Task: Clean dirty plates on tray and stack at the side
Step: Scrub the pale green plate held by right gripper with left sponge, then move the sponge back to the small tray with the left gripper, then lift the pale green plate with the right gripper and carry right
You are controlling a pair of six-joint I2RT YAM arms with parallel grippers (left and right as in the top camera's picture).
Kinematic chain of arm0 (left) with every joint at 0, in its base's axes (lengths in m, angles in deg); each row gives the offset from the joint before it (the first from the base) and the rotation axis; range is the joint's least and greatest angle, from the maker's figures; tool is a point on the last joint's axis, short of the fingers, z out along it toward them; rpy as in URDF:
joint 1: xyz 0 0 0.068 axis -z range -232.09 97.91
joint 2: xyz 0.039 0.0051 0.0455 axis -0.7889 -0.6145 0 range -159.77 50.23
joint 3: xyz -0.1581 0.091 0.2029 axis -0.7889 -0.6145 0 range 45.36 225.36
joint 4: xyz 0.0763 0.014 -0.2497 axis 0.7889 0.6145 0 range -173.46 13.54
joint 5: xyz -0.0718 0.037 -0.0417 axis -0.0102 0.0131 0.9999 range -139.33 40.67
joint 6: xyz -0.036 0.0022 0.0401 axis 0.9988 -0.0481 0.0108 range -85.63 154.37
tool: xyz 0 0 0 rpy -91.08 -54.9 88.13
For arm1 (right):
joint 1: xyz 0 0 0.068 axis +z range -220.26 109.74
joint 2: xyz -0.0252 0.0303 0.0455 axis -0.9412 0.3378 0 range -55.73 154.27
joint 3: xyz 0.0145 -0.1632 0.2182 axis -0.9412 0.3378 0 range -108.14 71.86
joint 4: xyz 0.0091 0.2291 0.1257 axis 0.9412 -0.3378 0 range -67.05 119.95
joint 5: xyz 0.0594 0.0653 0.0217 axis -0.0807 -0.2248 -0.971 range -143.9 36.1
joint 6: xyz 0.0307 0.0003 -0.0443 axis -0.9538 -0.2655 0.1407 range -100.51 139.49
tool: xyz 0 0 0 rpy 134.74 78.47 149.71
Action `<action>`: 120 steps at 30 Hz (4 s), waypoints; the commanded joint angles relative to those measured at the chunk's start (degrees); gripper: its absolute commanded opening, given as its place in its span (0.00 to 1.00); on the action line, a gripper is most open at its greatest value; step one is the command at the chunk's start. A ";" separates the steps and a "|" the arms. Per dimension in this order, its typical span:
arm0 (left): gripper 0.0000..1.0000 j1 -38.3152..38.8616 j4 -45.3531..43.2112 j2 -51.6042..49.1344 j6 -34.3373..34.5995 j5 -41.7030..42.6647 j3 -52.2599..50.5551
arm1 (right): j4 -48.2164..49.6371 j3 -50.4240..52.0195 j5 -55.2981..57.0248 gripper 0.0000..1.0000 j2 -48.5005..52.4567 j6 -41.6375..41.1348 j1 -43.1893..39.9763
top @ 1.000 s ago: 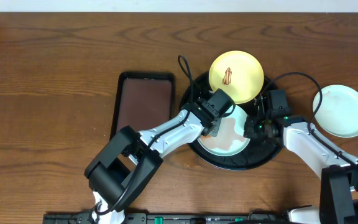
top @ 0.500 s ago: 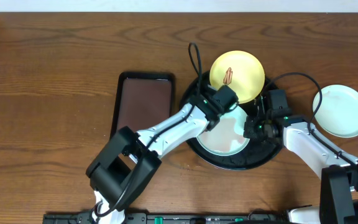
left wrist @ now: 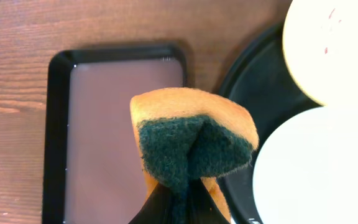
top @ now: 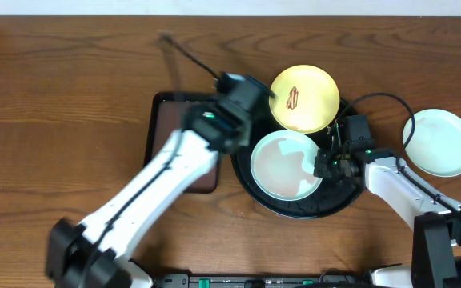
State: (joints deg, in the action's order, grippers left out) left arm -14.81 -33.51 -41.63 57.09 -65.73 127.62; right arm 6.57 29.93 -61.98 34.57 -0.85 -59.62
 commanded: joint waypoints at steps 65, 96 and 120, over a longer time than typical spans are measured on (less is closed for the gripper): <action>0.07 -4.20 0.90 10.75 2.93 -5.81 -7.58 | -0.20 0.46 4.46 0.01 -0.46 8.66 -0.46; 0.80 -31.54 7.28 21.90 -5.11 29.86 -11.15 | 11.61 -16.28 2.67 0.01 -12.96 5.09 14.62; 0.87 -31.54 16.26 51.39 -4.70 25.81 -11.21 | 42.42 -16.41 25.40 0.01 -0.24 38.25 37.11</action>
State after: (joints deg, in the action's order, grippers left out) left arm -46.09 -17.42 9.82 52.52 -39.13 115.79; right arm 47.18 14.28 -44.17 37.52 28.18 -25.20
